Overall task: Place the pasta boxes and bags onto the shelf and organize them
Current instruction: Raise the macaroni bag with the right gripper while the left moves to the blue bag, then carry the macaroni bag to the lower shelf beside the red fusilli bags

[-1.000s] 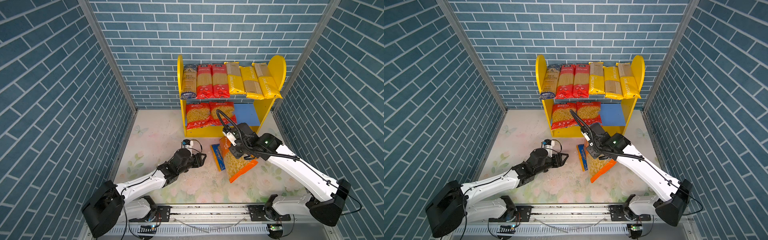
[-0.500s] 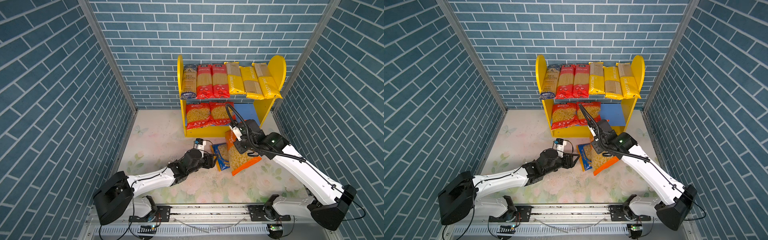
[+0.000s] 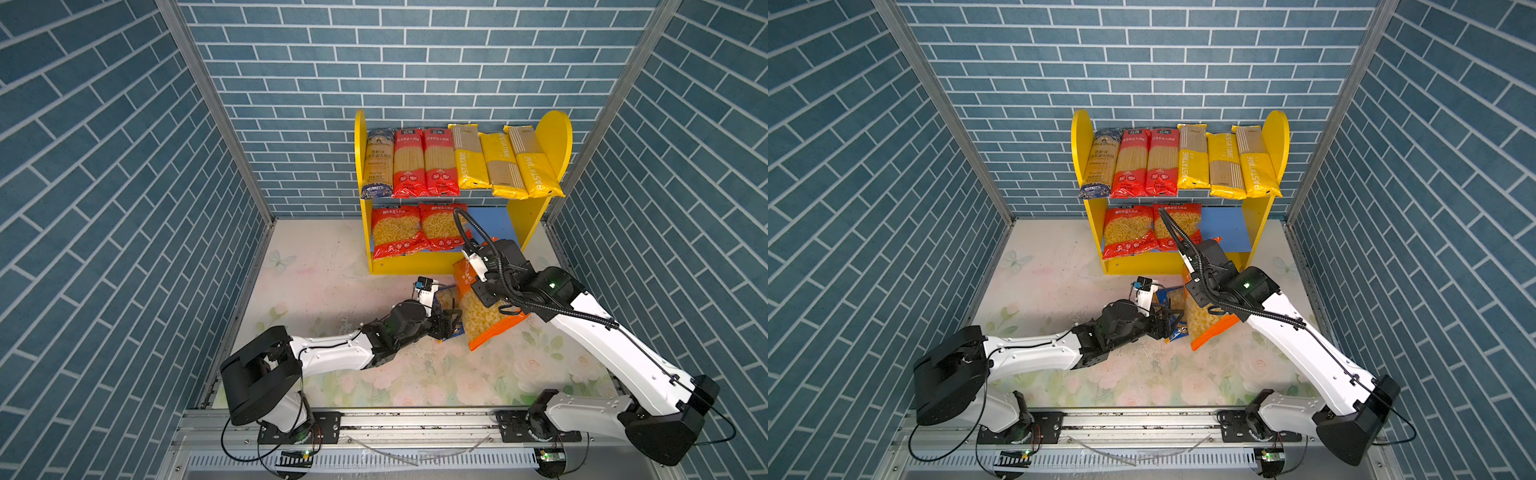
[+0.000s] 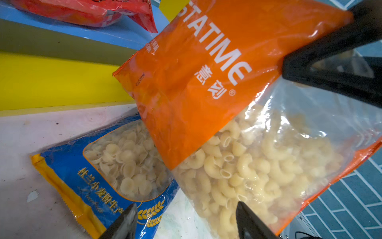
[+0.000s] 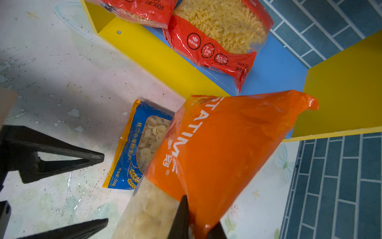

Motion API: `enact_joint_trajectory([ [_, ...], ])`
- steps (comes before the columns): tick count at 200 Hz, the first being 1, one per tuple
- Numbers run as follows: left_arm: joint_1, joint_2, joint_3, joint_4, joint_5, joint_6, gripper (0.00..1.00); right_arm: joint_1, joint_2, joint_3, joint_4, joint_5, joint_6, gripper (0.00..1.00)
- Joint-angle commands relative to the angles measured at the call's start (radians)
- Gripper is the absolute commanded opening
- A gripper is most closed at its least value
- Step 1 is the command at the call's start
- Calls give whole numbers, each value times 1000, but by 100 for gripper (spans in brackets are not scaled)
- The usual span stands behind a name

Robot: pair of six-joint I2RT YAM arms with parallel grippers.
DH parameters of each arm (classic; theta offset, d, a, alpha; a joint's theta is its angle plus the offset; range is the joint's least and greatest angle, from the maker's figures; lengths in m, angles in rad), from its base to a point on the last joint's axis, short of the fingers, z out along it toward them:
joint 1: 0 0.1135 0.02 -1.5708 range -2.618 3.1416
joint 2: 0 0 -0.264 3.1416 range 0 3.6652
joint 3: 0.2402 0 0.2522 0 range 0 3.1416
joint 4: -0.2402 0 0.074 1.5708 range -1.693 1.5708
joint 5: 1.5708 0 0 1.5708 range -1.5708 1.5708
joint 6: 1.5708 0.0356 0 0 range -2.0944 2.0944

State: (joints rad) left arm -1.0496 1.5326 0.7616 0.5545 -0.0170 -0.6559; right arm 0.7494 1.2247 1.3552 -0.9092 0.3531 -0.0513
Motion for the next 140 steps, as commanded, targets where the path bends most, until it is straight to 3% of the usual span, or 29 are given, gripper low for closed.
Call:
enact_joint_trajectory([
  [1, -7, 39, 25, 79, 14, -7, 76, -2, -35, 100, 49, 70, -50, 0],
  [40, -19, 71, 12, 119, 16, -22, 76, -2, -45, 128, 43, 102, -66, 0],
  [82, -19, 118, 3, 205, 24, -48, 77, -5, -41, 130, 63, 246, -135, 0],
  [140, -19, 173, 54, 247, 53, -60, 78, -59, -13, 140, 217, 330, -238, 0],
])
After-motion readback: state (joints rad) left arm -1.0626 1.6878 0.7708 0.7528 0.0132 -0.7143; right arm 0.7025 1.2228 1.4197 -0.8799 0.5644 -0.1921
